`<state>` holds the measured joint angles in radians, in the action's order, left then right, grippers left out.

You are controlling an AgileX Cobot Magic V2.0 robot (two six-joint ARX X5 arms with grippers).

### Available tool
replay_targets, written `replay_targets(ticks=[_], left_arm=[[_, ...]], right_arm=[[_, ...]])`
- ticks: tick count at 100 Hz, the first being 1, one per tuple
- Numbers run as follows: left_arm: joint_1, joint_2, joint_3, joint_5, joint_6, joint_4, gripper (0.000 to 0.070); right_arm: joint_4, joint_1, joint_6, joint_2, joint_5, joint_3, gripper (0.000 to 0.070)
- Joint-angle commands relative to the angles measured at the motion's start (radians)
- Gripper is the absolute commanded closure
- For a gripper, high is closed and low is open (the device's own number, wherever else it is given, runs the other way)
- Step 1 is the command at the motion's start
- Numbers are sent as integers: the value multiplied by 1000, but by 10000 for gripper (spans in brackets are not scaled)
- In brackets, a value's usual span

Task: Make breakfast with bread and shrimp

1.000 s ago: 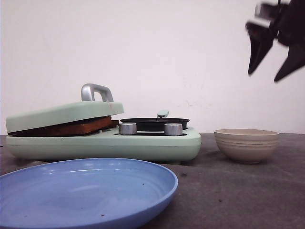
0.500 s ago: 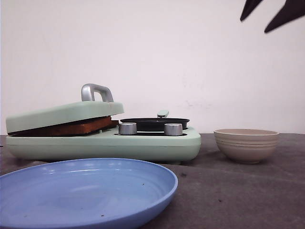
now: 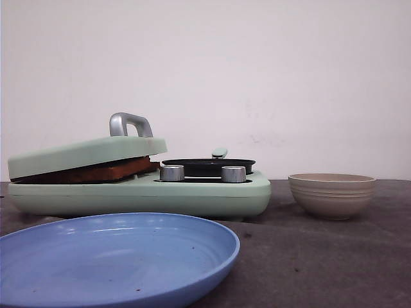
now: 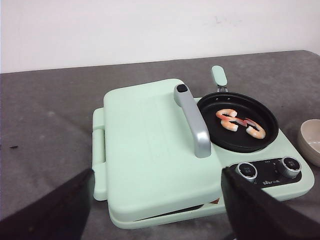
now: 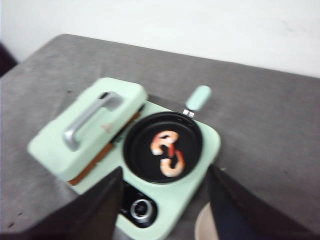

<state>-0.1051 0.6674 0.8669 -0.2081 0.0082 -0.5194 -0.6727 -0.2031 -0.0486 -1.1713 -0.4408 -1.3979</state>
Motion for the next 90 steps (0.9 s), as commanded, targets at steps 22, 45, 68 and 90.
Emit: replay_targets(ticks=[22, 45, 68, 90], left_arm=[[0, 5, 11, -2, -1, 10, 450], [0, 5, 11, -3, -1, 10, 700], [0, 4, 11, -59, -5, 12, 700], [0, -23, -10, -166, -53, 122, 700]], right_arm=[[6, -64, 89, 40, -59, 18, 697], [40, -95, 93, 101, -63, 158, 697], [239, -115, 80, 221, -85, 396, 697], [470, -158, 60, 348, -85, 606, 697]])
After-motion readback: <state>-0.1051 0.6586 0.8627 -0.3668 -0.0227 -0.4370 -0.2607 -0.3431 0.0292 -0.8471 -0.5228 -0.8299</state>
